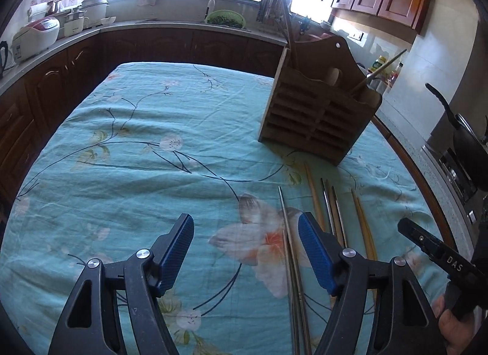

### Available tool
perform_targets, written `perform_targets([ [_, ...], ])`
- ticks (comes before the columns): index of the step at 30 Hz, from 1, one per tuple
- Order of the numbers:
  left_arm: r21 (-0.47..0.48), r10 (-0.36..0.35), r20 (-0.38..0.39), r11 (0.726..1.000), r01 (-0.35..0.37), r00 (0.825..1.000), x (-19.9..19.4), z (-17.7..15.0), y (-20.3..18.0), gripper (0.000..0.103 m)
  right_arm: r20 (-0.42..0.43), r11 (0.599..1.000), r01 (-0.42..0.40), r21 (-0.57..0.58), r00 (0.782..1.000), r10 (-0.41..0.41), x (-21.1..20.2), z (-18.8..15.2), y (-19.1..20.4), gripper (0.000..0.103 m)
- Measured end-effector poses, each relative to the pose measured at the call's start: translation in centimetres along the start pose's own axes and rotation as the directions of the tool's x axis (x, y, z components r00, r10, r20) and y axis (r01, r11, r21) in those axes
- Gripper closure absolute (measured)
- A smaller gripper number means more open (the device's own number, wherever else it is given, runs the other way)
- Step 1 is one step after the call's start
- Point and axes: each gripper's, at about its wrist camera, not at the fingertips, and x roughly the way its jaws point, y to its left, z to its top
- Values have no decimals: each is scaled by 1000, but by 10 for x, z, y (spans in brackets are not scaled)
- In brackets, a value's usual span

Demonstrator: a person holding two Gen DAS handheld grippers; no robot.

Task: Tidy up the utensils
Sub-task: 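Move both grippers back over the remaining chopsticks, then grasp a thin metal chopstick with the left gripper while the right grasps a wooden one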

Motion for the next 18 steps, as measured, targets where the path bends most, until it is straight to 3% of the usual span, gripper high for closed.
perform_targets([
  [2,24,-2,-40,1000,2,999,12,3,-6,46,-31,1000,6,-19,1000,-6,10,1,3,63],
  [6,43,-11,-80,999,15,997,32,11,-15,53,-79,999,21,-50,997,-25,27,5,9,78],
  [18,99,-12,-161,995,28,987,88,30,-31,72,-138,994,44,-104,989,-58,53,16,16,88],
])
